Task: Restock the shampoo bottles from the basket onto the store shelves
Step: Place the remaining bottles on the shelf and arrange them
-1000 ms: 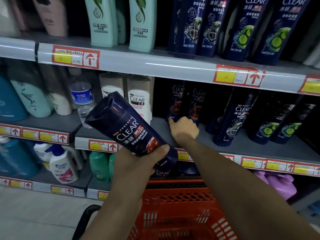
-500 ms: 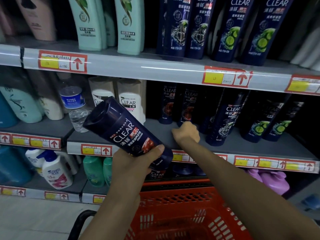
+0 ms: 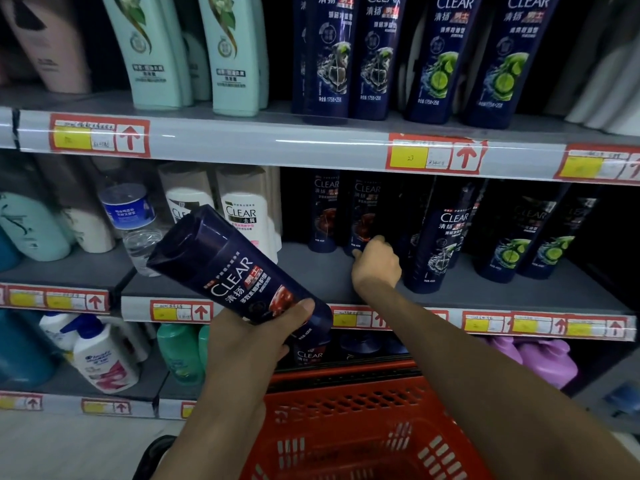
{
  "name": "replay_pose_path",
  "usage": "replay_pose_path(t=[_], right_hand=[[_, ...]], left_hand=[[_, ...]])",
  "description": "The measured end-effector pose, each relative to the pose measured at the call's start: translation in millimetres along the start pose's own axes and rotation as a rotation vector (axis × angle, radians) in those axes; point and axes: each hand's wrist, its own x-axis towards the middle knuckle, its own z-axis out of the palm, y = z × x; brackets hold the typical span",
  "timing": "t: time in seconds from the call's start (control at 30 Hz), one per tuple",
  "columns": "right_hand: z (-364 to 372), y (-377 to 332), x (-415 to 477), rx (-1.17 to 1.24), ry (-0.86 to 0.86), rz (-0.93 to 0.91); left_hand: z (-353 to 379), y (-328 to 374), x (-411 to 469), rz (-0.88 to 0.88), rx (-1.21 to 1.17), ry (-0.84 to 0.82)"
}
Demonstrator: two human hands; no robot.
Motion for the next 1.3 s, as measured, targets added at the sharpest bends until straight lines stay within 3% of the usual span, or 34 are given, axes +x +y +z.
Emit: replay_pose_path(t=[0.37,0.83,1.1,1.3], right_hand=[[5,2,8,-0.097,-0.032,-0.105],[0,4,-10,0.427,-0.315,0.071],[-2,3,-9,0.446,-0.342,0.052],[-20,21,-19,0.515,-0.350,0.024]], left_hand=[[9,-8,10,0.053,0.060,0.014],[4,-4,-1,0.018,0.037,-0.016],[4,-5,0,0.047,0.067,-0.009],[1,-12,5,0.119,0.250,-0.002]])
